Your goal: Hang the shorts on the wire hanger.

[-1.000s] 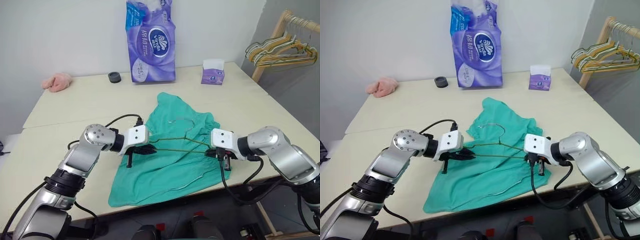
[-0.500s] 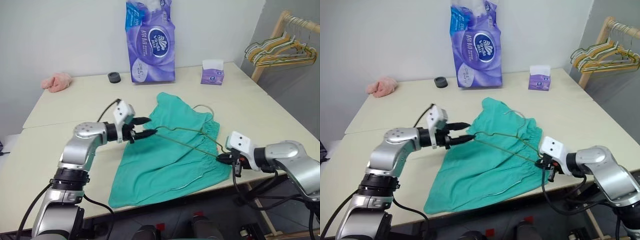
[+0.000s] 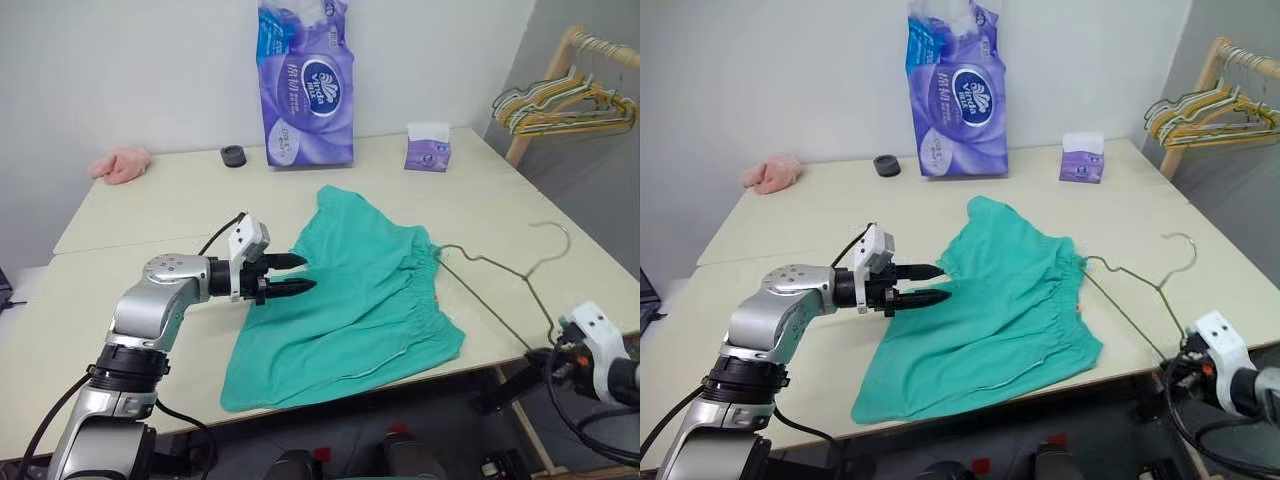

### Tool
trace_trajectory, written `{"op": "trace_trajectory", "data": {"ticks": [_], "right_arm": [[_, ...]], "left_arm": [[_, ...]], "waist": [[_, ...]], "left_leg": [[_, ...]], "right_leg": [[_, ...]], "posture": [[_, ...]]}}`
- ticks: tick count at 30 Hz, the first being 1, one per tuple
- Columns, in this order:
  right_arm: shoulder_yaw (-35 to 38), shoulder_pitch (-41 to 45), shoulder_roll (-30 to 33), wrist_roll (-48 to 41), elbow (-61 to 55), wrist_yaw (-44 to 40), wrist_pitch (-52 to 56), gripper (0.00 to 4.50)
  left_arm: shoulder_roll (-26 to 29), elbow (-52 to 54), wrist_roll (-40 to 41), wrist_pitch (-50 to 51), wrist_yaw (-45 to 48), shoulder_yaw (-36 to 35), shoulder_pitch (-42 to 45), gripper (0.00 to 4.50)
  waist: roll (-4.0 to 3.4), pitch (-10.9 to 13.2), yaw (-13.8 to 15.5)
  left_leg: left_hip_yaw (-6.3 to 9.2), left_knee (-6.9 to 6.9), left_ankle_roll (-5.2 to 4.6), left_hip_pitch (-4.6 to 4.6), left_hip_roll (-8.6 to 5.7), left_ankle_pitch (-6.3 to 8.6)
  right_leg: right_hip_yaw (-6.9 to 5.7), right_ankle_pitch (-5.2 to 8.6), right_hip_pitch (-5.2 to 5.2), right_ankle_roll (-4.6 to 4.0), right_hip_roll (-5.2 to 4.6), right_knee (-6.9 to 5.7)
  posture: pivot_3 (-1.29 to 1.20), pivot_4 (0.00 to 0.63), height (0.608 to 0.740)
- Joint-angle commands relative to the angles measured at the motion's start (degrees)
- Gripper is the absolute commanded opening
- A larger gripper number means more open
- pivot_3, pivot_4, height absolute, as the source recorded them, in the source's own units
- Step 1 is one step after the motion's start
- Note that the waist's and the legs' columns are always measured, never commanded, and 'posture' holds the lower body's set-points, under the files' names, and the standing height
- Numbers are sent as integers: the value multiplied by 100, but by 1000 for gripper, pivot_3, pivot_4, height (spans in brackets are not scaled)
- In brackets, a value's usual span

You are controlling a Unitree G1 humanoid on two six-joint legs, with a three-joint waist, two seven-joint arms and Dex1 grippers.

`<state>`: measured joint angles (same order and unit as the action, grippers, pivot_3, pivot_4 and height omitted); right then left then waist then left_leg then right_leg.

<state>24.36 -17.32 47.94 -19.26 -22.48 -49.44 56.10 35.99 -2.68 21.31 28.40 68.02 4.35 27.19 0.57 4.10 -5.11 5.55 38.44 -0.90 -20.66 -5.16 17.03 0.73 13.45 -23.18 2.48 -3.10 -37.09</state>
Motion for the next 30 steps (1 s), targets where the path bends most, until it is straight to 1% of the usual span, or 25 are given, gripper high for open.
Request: {"op": "trace_trajectory", "data": {"ticks": [1, 9, 13, 20, 24, 30], "right_arm": [[162, 1, 27, -119, -133, 69, -96, 0], [11, 35, 58, -433, -572, 94, 74, 0], [-340, 45, 236, -461, -840, 81, 73, 0], [-730, 192, 450, -532, -1240, 158, 56, 0], [-485, 278, 452, -539, -994, 192, -14, 0], [53, 20, 406, -533, -448, 190, -69, 0]], "left_arm": [[38, 46, -10, -128, 21, -11, 173, 2866], [37, 60, -17, -158, 14, 43, 222, 2866], [49, 72, -38, -168, -39, 47, 204, 2866], [45, 33, -60, -184, -144, 13, 220, 2866], [35, 50, -51, -194, -176, 15, 214, 2866], [124, 307, 23, -158, 71, 103, 41, 2866]], "waist": [[-3, 0, -35], [-1, 0, -46], [-1, 1, -44], [2, 2, -41], [3, 2, -32], [3, 3, 9]], "left_leg": [[-4, 0, 0, 1, 1, 0], [-3, 0, 0, -2, 1, 0], [-3, 1, 0, -2, 1, 0], [-2, 1, 0, -4, 1, 1], [-2, 3, 0, -4, 1, 0], [-1, 2, 0, -5, 1, 0]], "right_leg": [[2, 0, 0, 1, 0, 0], [3, 0, -1, 1, 0, 3], [3, 0, -1, 3, 0, 4], [1, 0, -1, 4, 0, 5], [1, 0, -1, 4, 0, 5], [0, -1, -1, 4, 1, 5]], "posture": [[-246, 59, 740], [-251, 60, 740], [-249, 59, 740], [-248, 60, 740], [-247, 59, 740], [-247, 59, 740]]}}
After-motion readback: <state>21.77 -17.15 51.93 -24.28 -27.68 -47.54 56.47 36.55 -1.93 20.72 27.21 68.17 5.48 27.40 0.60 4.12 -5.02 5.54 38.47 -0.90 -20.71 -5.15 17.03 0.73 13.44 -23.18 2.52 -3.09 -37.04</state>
